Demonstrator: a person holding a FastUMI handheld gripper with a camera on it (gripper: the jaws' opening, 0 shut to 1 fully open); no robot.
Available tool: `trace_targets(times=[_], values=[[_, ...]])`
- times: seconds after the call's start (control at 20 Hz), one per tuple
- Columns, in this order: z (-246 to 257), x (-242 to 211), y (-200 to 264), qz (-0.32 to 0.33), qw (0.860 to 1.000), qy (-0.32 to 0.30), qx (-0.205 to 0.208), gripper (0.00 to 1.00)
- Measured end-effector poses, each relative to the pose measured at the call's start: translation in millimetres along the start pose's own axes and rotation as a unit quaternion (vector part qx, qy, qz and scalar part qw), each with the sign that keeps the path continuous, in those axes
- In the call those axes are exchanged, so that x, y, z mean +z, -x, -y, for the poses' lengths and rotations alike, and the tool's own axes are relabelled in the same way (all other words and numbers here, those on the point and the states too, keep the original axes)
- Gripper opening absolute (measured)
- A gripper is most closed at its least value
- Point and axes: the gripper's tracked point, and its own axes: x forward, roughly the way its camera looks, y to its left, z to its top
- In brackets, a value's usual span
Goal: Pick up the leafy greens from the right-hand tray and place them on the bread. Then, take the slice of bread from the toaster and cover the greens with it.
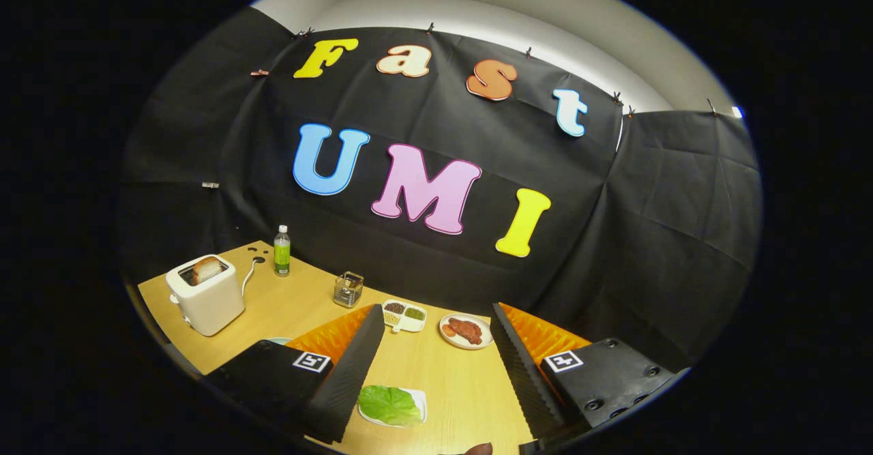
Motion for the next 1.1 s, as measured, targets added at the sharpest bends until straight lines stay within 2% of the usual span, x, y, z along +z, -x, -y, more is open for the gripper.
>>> trace_targets(times=[0.35, 0.55, 0.65, 0.75, 0.85, 1.1], values=[[-1, -2, -2, 0.004, 1.000, 0.001, -0.003, 0.97], [-8, 0, -9, 0.013, 1.000, 0.012, 0.025, 0.97], [-13, -12, -19, -0.004, 0.998, 0.014, 0.057, 0.97], [-25, -36, -29, -0.037, 0.993, 0.016, 0.108, 0.97], [-33, -70, -38, -0.076, 0.985, 0.018, 0.152, 0.97], [-42, -177, -61, -0.196, 0.956, 0.008, 0.218, 0.96]])
